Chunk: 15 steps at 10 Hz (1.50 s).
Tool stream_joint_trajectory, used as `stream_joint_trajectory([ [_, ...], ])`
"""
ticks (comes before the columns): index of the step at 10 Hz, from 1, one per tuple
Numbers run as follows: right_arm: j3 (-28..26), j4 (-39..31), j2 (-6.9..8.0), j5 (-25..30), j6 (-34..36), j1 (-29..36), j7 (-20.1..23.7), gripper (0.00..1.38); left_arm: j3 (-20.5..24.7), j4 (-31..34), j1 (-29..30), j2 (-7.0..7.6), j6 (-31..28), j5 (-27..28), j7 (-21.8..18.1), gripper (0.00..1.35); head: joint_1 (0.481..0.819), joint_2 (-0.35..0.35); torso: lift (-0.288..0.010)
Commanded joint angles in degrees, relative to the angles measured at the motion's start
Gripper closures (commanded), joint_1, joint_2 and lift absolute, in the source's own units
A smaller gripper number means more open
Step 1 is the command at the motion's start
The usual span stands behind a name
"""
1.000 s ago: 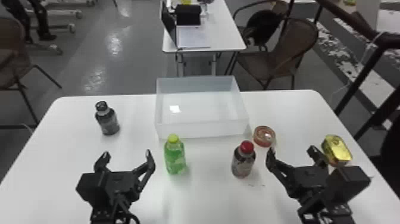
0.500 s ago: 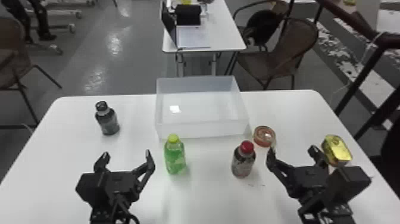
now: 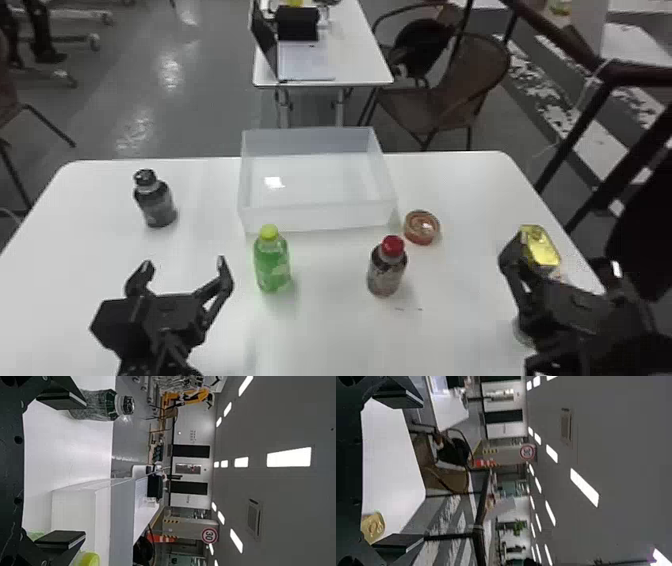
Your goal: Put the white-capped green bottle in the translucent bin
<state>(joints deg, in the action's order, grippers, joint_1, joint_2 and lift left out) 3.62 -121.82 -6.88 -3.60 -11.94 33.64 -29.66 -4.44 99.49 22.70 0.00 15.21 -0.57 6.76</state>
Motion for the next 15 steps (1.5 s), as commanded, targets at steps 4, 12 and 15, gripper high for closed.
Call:
stream_joint_trajectory([
  [4, -2.39, 2.90, -1.21, -1.33, -8.27, 8.54, -18.59, 0.11, 0.75, 0.35, 1.38, -0.15, 0.34, -0.31, 0.00, 0.15, 0.695, -0.216, -0.076],
  [12, 2.45, 27.95, -2.79, -15.65, -18.21, -4.99, -2.60, 0.11, 0.40, 0.09, 0.68, -0.15, 0.08, -1.90, -0.08, 0.15, 0.695, -0.220, -0.076],
  [15, 2.36, 32.87, -3.23, -16.36, -19.44, -9.12, 1.27, 0.12, 0.22, -0.44, 0.51, -0.15, 0.61, -3.21, -0.26, 0.15, 0.695, -0.186, -0.076],
])
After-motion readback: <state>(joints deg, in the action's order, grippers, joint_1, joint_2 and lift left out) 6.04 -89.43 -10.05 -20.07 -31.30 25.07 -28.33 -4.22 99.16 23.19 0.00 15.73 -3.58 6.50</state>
